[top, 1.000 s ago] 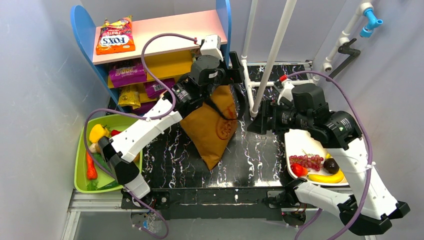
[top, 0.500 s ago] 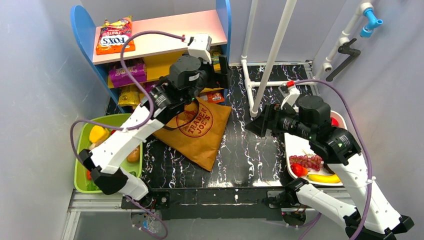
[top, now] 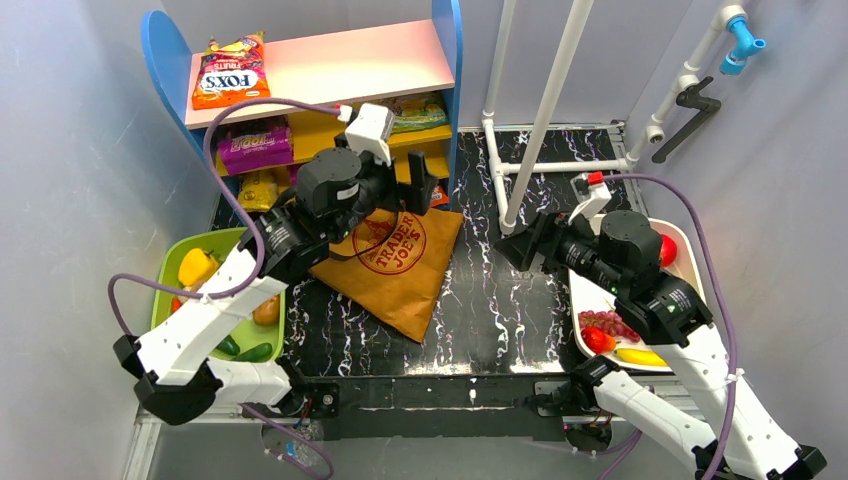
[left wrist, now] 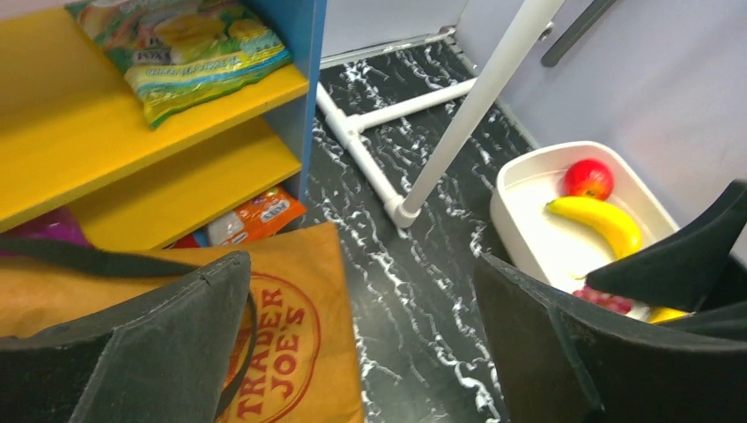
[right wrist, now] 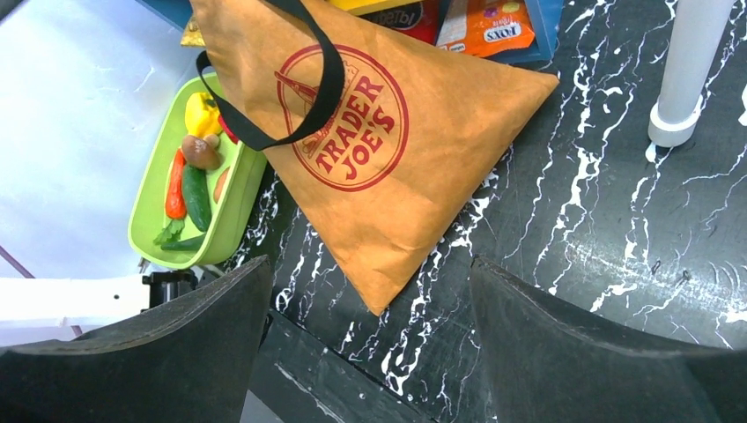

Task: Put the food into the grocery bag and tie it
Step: Reset both arms

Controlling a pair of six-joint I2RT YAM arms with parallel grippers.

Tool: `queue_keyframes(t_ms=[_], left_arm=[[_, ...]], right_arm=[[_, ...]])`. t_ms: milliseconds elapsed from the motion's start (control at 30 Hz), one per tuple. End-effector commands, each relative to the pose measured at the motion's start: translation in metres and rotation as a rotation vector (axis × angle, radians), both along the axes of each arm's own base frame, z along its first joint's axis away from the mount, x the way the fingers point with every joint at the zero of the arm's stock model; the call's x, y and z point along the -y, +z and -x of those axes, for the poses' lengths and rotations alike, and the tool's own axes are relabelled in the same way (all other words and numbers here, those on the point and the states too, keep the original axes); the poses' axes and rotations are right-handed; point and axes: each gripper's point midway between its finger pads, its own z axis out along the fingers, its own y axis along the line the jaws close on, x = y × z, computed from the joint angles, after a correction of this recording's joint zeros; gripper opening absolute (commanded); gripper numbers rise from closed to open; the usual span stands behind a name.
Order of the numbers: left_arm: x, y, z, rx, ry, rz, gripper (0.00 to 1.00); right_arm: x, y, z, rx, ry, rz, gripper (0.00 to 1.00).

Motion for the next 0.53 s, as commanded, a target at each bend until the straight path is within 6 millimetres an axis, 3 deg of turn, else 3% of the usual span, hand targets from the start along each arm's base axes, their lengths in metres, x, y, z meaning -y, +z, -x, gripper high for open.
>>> queue_keyframes(t_ms=[0,300,500], left_arm=[[-0.027,-0.017,0.015,0.020,0.008,-0.077,0.98],[-0.075,-0.087,0.014,-0.031,0.163,-0.280,0.98],[-0.088,-0.106,0.013,-0.066,0.213,-0.312,0.98]], right_arm=[[0.001,0.007,-0.004,0.060,-0.010,-0.026,0.89],[0.010,-0.006,-0.001,0.078,-0.038,-0.013,0.93],[0.015,-0.010,-0.003,0.092,-0.058,0.009,0.93]])
